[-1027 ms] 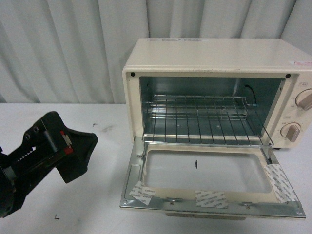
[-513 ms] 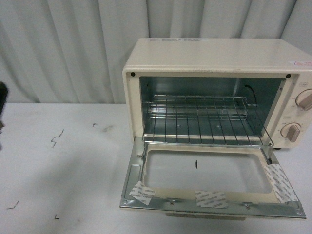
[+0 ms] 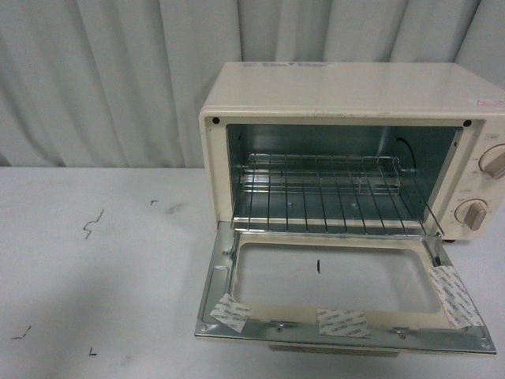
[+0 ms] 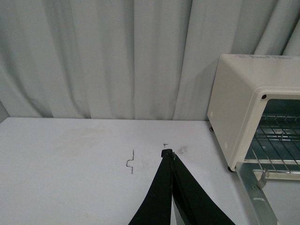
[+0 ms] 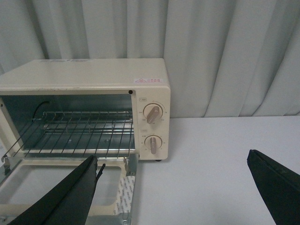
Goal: Open oven
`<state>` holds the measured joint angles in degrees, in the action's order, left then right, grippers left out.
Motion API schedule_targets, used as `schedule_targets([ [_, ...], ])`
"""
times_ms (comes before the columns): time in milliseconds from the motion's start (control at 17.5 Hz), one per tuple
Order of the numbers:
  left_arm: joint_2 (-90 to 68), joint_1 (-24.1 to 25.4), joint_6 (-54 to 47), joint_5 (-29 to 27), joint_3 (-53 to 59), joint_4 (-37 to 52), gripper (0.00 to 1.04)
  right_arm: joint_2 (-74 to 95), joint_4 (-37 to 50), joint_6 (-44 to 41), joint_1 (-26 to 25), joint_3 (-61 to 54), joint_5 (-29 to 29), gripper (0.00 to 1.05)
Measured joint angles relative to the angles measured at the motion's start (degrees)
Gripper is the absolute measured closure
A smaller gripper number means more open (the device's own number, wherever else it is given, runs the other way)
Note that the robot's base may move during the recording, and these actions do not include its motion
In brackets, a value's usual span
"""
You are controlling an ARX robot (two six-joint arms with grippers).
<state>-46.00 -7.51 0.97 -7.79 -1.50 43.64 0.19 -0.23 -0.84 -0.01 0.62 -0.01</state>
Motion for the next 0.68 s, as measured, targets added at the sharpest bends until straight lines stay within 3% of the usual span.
schedule_targets([
  [114,6.93,1.79,0.0,2.05,0.81,-5.95,1.03,0.0,0.0,0.0,0.0,0.0,0.0,0.06],
  [228,12.09,7.65,0.02,6.84,0.92,-10.58,1.03,0.0,0.02,0.0,0.0,0.0,0.02,0.06],
  [685,23.67,7.45,0.0,7.78,0.94,-21.4,1.03,0.0,0.0,0.0,0.0,0.0,0.0,0.06],
])
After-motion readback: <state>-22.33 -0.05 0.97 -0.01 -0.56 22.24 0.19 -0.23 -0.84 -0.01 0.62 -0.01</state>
